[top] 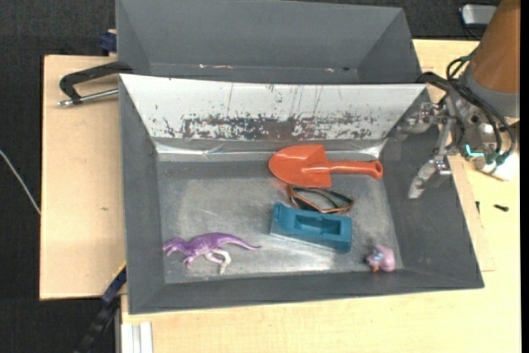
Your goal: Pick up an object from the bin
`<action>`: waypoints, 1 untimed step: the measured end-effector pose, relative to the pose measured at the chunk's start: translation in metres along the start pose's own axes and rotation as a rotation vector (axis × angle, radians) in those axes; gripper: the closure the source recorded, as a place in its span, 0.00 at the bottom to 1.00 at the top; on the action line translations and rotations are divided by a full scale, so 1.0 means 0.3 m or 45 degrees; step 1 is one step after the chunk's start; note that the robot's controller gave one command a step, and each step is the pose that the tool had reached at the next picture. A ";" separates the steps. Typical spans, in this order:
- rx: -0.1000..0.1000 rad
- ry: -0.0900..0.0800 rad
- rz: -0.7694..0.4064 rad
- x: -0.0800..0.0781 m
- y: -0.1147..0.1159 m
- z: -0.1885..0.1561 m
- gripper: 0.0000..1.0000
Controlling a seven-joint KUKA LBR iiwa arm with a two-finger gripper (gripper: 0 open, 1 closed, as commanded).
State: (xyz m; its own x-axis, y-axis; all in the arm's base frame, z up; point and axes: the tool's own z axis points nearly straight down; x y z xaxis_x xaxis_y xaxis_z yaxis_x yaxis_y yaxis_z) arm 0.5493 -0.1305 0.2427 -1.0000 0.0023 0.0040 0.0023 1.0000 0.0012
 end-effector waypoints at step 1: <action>0.002 -0.010 -0.003 -0.005 0.002 -0.014 0.00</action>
Offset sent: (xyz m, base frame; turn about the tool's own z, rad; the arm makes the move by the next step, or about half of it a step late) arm 0.0483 0.0371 -0.1727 0.1227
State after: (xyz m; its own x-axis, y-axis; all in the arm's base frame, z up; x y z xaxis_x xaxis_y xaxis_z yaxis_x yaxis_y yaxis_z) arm 0.5509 -0.1298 0.2468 -1.0000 0.0000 -0.0040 0.0000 1.0000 -0.0001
